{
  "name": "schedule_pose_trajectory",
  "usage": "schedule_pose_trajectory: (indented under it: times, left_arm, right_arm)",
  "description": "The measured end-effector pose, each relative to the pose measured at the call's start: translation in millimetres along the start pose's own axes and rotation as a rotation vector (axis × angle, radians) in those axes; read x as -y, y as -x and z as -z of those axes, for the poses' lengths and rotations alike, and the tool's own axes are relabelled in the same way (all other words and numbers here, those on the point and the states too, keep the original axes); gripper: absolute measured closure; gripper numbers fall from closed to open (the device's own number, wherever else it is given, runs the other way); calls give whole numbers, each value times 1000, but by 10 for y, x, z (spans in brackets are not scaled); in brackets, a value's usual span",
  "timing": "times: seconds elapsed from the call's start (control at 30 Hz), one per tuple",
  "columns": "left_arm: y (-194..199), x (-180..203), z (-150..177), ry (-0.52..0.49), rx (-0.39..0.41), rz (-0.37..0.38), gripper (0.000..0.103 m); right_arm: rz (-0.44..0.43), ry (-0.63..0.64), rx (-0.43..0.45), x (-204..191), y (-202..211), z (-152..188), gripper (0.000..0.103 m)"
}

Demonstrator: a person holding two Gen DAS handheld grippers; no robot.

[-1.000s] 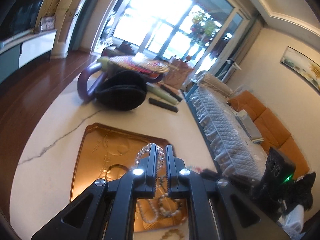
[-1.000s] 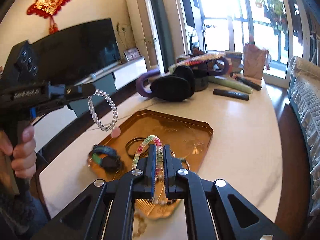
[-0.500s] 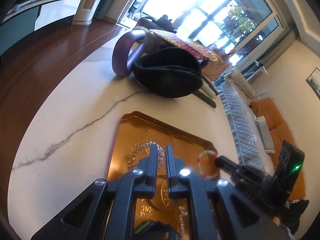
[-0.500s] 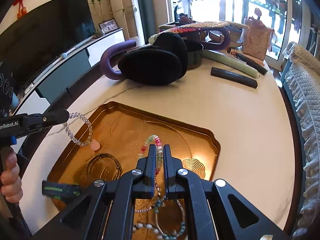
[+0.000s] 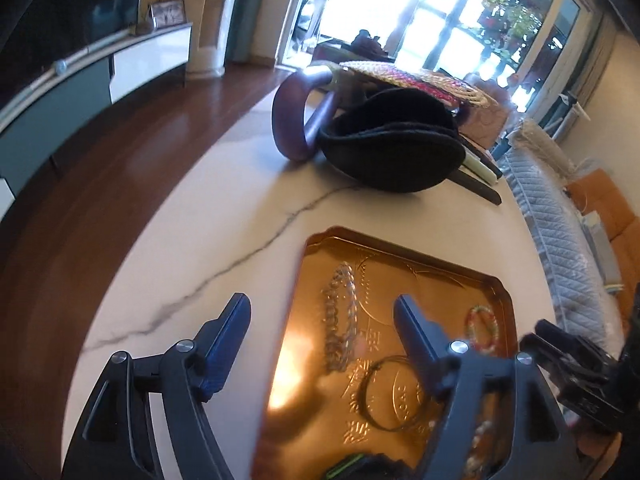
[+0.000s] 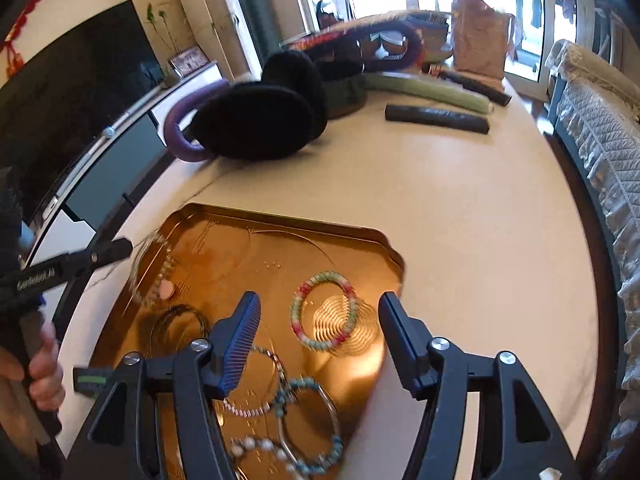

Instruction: Organize jewelry

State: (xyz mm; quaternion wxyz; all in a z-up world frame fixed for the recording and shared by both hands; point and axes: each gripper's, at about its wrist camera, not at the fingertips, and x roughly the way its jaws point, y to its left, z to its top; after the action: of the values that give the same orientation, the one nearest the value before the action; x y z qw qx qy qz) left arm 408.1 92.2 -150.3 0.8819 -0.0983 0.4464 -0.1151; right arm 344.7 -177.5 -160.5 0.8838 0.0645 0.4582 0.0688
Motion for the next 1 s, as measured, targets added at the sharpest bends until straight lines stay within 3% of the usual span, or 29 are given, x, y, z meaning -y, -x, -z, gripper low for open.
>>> schedule_pose_trajectory:
  times: [0.23, 0.37, 0.6, 0.7, 0.87, 1.0]
  left_arm:
    - [393, 169, 204, -61, 67, -30, 29]
    - [653, 343, 381, -120, 111, -39, 29]
    - [1117, 578, 667, -183, 206, -49, 29]
    - [1321, 603, 850, -171, 191, -38, 28]
    - [1589, 504, 1247, -161, 95, -87, 26]
    - [1666, 458, 1609, -168, 77, -54, 20]
  right_arm:
    - [-50, 11, 45, -37, 583, 515, 41]
    - [-174, -78, 34, -43, 956, 890, 40]
    - [-169, -11, 129, -203, 1175, 1351, 39]
    - [-191, -9, 97, -189, 1127, 1422, 39]
    - [-181, 28, 143, -167, 1297, 1400, 39]
    - [-214, 51, 93, -207, 1189, 1461, 40]
